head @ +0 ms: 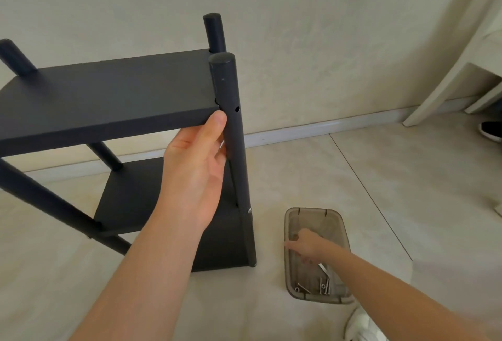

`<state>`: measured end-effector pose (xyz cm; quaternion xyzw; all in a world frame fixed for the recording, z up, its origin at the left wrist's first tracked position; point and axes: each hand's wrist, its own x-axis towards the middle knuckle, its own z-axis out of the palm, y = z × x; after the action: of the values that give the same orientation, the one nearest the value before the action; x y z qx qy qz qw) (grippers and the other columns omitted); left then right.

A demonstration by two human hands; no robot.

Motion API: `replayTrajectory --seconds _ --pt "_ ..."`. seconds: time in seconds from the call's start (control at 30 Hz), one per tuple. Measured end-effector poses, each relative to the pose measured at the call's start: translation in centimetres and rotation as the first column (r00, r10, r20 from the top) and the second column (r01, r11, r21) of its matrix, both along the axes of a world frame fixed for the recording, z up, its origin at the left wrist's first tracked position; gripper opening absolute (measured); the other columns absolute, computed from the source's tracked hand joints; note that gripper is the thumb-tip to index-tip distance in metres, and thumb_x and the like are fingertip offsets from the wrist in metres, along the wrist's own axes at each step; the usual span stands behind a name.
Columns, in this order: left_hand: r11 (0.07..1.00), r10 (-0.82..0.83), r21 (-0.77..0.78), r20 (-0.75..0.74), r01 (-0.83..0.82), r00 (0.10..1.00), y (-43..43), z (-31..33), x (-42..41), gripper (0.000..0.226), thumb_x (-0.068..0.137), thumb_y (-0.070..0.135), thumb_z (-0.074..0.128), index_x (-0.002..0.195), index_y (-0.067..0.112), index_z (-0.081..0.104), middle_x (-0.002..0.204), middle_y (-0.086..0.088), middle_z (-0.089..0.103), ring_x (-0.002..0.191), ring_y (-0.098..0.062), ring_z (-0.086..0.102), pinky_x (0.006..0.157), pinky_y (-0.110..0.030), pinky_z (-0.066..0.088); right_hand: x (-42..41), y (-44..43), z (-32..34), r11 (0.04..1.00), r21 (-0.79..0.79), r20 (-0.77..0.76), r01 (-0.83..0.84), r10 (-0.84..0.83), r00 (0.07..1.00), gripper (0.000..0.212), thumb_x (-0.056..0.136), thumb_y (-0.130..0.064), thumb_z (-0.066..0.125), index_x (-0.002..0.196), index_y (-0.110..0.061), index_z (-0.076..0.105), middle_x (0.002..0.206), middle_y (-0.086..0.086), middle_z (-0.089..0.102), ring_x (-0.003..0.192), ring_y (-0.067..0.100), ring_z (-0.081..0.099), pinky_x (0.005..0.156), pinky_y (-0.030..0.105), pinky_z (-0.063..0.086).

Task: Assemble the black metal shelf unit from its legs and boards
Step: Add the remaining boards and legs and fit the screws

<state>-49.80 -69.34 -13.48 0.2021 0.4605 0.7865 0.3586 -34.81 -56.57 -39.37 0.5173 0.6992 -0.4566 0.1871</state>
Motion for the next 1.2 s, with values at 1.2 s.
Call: replayTrajectory --seconds 1.2 --pt "0.994 -0.085 0.066 -0.045 0.088 0.995 -0.2 -0.5 0.1 0.014 0.08 0.03 0.067 0.08 0.031 0.081 0.113 0.009 0.075 0.116 -0.009 0.067 0.099 -0.028 0.052 -2.0 -5.2 -12.9 0.666 0.073 0.388 -0.742 0.667 0.637 0.04 0.09 -0.005 0.061 0.13 -0.003 0.055 0.13 0.018 0.058 0.12 0.036 0.057 0.093 0.042 0.047"
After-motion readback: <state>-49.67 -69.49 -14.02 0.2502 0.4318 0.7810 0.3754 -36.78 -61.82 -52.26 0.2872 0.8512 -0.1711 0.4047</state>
